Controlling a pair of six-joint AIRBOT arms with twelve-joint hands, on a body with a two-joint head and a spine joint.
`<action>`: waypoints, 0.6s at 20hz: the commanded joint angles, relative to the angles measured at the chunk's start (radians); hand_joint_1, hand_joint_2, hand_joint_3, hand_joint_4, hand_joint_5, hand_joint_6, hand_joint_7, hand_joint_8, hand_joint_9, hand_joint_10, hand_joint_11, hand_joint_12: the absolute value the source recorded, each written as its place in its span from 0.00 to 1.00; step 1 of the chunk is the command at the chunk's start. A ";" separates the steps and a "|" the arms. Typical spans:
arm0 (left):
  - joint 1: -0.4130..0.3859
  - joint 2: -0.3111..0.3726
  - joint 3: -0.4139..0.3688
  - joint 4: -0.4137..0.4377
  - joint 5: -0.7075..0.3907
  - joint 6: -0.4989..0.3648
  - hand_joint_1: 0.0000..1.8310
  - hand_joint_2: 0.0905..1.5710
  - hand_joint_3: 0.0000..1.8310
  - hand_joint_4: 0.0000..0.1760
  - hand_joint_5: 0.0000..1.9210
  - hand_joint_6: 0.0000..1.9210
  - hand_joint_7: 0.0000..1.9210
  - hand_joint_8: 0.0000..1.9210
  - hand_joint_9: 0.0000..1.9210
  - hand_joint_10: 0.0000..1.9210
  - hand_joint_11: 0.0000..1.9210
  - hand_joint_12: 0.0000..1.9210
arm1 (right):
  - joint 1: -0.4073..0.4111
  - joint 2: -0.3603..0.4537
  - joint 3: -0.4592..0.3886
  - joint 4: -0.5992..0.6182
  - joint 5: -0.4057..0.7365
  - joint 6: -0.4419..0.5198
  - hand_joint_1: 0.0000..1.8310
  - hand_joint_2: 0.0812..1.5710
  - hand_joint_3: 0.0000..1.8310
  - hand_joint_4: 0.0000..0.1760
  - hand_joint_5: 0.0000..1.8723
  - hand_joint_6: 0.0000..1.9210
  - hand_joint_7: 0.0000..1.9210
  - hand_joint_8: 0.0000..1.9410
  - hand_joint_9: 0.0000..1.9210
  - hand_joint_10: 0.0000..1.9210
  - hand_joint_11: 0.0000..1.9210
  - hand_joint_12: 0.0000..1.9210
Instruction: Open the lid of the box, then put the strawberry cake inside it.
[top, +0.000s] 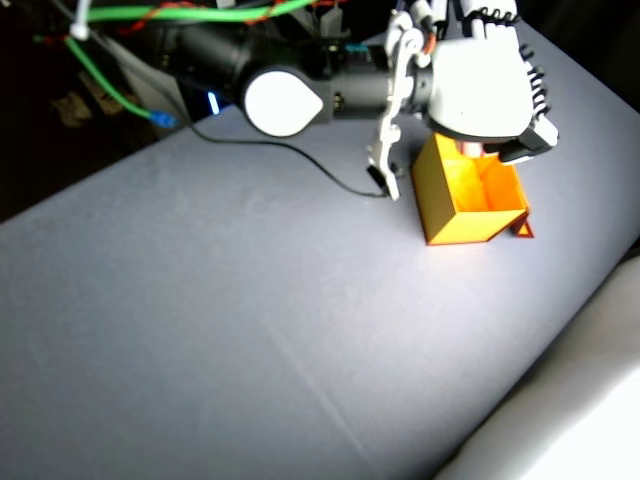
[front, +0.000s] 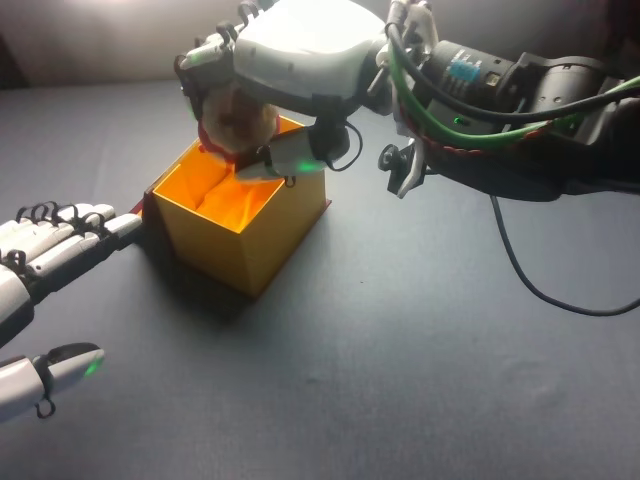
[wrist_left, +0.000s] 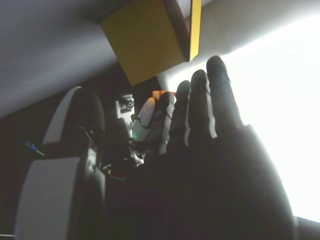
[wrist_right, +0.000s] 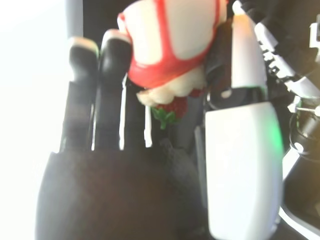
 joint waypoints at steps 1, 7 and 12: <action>-0.006 -0.002 0.005 -0.008 -0.117 -0.003 0.37 0.86 0.00 0.29 0.03 0.00 0.00 0.00 0.00 0.00 0.00 0.13 | 0.019 -0.004 0.007 0.025 0.097 -0.001 0.58 0.85 0.00 0.01 0.31 0.81 0.30 0.85 0.28 0.80 0.30 0.95; -0.010 -0.013 0.013 -0.013 -0.114 -0.007 0.35 0.86 0.00 0.06 0.09 0.00 0.00 0.00 0.00 0.00 0.00 0.08 | 0.020 -0.028 0.030 0.027 0.053 -0.004 0.51 0.87 0.00 0.00 0.28 0.87 0.20 0.66 0.22 0.66 0.14 0.86; -0.010 -0.013 0.013 -0.017 -0.123 -0.008 0.35 0.85 0.00 0.22 0.07 0.00 0.00 0.00 0.00 0.00 0.00 0.09 | 0.019 -0.028 0.028 0.014 0.041 -0.004 0.42 0.75 0.00 0.01 0.00 0.29 0.06 0.19 0.08 0.41 0.08 0.76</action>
